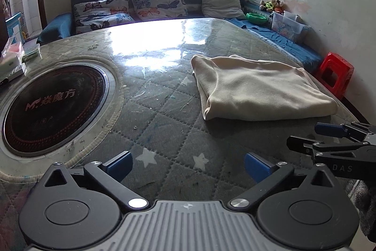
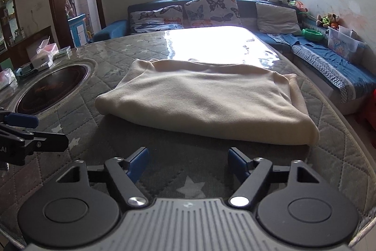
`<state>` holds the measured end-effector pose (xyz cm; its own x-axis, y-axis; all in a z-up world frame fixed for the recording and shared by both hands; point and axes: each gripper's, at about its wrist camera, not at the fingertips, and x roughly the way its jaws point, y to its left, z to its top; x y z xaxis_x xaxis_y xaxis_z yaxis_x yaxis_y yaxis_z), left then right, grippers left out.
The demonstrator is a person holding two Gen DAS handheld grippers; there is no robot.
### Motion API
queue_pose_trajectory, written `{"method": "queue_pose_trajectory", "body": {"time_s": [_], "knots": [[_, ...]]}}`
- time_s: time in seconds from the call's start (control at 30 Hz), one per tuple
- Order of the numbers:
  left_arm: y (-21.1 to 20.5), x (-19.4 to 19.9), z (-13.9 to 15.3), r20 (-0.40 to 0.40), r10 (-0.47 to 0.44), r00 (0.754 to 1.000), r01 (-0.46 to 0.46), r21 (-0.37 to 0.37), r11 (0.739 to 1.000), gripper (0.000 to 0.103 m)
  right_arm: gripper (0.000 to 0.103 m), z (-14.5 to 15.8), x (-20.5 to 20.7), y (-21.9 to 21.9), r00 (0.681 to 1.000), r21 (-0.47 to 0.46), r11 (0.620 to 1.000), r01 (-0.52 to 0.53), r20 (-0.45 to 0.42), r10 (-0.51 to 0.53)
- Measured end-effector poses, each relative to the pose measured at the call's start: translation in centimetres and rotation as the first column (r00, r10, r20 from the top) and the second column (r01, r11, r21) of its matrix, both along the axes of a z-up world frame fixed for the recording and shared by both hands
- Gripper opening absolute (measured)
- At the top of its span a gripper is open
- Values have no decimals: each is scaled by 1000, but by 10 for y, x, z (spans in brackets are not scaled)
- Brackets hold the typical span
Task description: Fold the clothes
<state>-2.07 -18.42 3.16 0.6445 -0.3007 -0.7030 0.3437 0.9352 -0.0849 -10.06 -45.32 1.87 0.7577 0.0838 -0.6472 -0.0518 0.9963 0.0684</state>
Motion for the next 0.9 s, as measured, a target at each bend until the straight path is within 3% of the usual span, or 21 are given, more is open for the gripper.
{"method": "queue_pose_trajectory", "body": {"time_s": [0.27, 0.9], "knots": [[-2, -7, 1, 12, -3, 1000, 3, 7, 1000, 103, 102, 0, -5, 1, 1000, 8, 1000, 29, -4, -29], [-16, -17, 0, 36, -42, 999, 40, 42, 998, 103, 103, -3, -14, 3, 995, -18, 995, 94, -12, -94]]}}
